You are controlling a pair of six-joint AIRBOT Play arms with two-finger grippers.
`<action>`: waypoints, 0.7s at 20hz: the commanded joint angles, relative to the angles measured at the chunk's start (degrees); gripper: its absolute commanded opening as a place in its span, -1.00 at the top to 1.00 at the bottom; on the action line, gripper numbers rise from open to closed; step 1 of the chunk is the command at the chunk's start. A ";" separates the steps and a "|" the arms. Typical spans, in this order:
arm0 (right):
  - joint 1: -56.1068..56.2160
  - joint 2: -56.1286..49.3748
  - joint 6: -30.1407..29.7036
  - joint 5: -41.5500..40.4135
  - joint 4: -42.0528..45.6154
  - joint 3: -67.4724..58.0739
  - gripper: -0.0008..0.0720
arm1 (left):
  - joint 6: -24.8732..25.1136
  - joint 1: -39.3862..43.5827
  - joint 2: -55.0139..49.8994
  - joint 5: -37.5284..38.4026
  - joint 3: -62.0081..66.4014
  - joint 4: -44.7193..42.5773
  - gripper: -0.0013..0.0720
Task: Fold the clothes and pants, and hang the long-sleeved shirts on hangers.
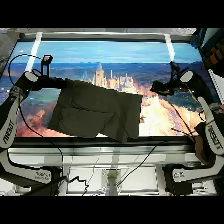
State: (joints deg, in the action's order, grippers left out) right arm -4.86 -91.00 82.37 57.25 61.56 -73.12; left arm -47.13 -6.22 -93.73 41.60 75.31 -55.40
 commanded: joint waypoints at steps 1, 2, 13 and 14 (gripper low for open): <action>-0.98 -6.99 -8.52 4.57 -10.05 -0.02 -0.22 | 0.00 0.04 0.02 -0.02 0.04 0.00 0.94; -0.92 -8.39 -9.29 3.91 -10.84 -0.04 -0.27 | 0.00 0.04 0.02 -0.02 0.04 -0.02 0.94; 4.39 -14.49 -11.34 -7.72 -16.39 -1.36 -0.23 | 0.02 0.04 -0.07 -0.07 0.04 3.93 0.93; 5.33 -14.49 -11.43 -7.72 -16.24 -1.90 -0.20 | 0.02 0.04 -0.07 -0.07 0.04 5.53 0.93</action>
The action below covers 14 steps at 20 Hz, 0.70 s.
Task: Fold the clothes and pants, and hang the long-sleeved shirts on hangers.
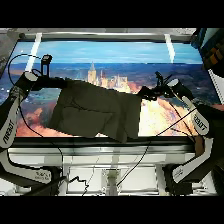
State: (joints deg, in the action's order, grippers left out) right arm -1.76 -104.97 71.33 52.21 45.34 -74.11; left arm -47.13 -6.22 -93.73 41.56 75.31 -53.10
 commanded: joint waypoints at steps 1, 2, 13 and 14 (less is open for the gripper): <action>3.10 -0.50 -1.09 -2.56 0.04 -1.75 0.17 | 0.04 0.04 -0.04 -0.22 0.07 4.55 0.94; 3.76 -0.50 -2.32 -2.29 0.07 -3.13 0.67 | 0.07 0.04 0.07 -1.01 0.07 5.53 0.94; 3.58 7.87 -2.56 -1.18 8.35 -38.62 0.95 | 5.55 0.94 14.23 -20.46 6.97 14.19 0.94; 3.58 8.85 -2.54 -1.53 9.88 -41.42 0.95 | 6.82 1.53 15.34 -21.33 8.98 14.19 0.94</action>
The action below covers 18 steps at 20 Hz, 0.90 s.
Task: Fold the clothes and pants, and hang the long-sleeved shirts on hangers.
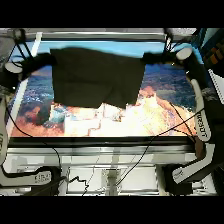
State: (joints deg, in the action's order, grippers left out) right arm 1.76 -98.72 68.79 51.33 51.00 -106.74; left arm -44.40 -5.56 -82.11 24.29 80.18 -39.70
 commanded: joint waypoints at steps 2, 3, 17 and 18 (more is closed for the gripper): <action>0.07 5.33 -0.02 -1.79 4.96 -11.56 0.95 | 4.66 1.95 5.60 -5.25 7.85 0.79 0.94; 0.07 7.23 -0.09 -2.29 5.09 -11.52 0.95 | 4.92 2.14 6.54 -5.25 9.35 0.76 0.94; 2.60 25.55 -2.45 33.86 9.20 0.02 0.96 | -4.39 0.57 24.52 43.56 -1.11 -17.27 0.95; 3.78 27.08 -2.45 34.97 9.18 3.13 0.96 | -6.78 0.55 28.22 43.95 -5.68 -19.89 0.95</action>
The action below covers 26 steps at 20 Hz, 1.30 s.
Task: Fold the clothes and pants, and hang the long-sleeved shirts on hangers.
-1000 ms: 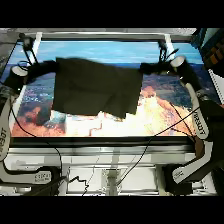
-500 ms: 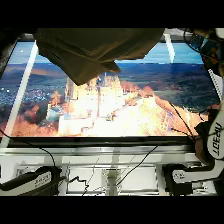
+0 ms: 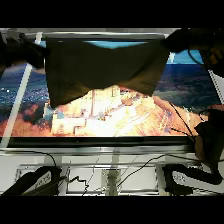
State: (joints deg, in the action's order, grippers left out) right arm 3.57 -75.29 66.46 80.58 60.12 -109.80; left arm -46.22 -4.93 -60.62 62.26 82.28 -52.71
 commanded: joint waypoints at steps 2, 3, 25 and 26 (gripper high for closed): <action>4.87 6.38 -0.17 9.51 0.07 11.82 0.95 | -8.52 -0.07 14.01 6.67 -16.81 -8.22 0.95; 6.38 7.48 -0.57 10.71 0.09 14.25 0.96 | -10.80 -0.04 18.16 6.58 -21.73 -8.11 0.95; 24.39 -19.37 9.25 -65.81 -0.31 26.45 0.96 | -76.11 -0.07 62.60 10.08 -61.18 -42.10 0.94; 24.74 -19.87 10.84 -67.78 -0.35 26.45 0.96 | -78.42 -0.07 62.60 7.48 -61.37 -43.47 0.94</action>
State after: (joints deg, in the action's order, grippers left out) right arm 26.28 -92.07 72.69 23.97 59.75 -83.26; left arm -117.49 -4.97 1.67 73.73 22.72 -92.27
